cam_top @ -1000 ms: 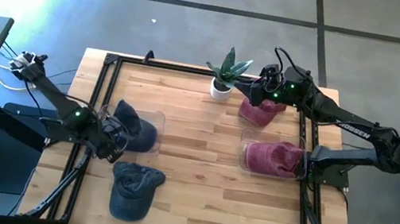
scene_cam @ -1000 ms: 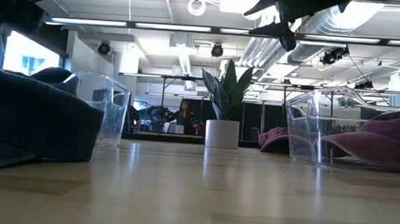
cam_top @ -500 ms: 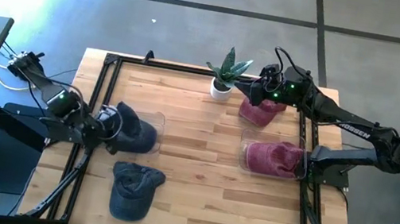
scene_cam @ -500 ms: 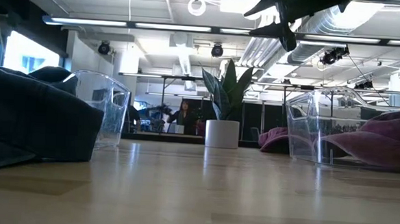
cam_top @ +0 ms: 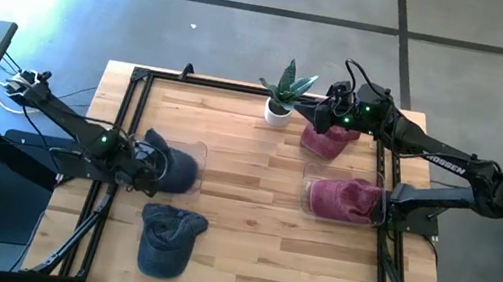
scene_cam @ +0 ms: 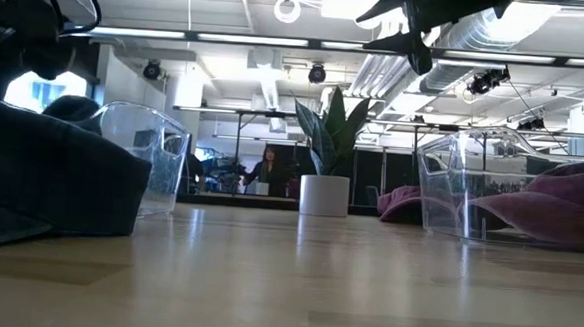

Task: Pick & Place hat
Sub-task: Put the top blue cap into the left transparent bin

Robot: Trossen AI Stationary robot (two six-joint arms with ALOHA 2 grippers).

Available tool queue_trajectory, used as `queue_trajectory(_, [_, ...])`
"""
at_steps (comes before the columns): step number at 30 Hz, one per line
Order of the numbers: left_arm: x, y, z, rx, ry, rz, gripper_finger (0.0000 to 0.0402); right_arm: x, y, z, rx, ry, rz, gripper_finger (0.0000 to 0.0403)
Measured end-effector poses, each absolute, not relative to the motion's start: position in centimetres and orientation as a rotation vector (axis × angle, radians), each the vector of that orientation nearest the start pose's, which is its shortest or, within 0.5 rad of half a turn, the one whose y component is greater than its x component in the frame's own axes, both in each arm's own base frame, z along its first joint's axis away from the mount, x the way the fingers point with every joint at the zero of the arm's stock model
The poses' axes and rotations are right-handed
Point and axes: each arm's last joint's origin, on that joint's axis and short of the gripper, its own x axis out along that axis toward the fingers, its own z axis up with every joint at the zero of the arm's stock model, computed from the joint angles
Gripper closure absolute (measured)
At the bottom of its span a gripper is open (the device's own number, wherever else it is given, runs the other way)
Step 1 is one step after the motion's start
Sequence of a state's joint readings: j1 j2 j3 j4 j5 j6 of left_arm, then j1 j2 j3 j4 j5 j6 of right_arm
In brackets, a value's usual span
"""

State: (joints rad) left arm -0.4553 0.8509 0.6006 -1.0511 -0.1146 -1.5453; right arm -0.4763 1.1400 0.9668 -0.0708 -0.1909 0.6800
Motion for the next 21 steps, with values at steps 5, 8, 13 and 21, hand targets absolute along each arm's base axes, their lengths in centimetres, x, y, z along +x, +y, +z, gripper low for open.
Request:
queue_trajectory(5, [11.3, -5.2, 21.2, -0.976, 1.150, 0.695, 0.0401, 23.1, -10.9, 33.7, 0.750, 0.131, -0.342, 0.0187])
queue_trajectory(8, [11.8, -5.6, 23.1, -1.031, 1.149, 0.620, 0.0401, 23.1, -10.7, 33.7, 0.749, 0.132, -0.341, 0.0187])
queue_trajectory(13, [12.5, -5.9, 27.9, -1.097, 1.025, 0.498, 0.0401, 23.1, -10.8, 33.7, 0.744, 0.129, -0.352, 0.0187])
queue_trajectory(21, [13.2, -3.2, 31.6, -0.964, 0.633, 0.727, 0.0401, 23.1, -10.8, 33.7, 0.739, 0.127, -0.359, 0.0187])
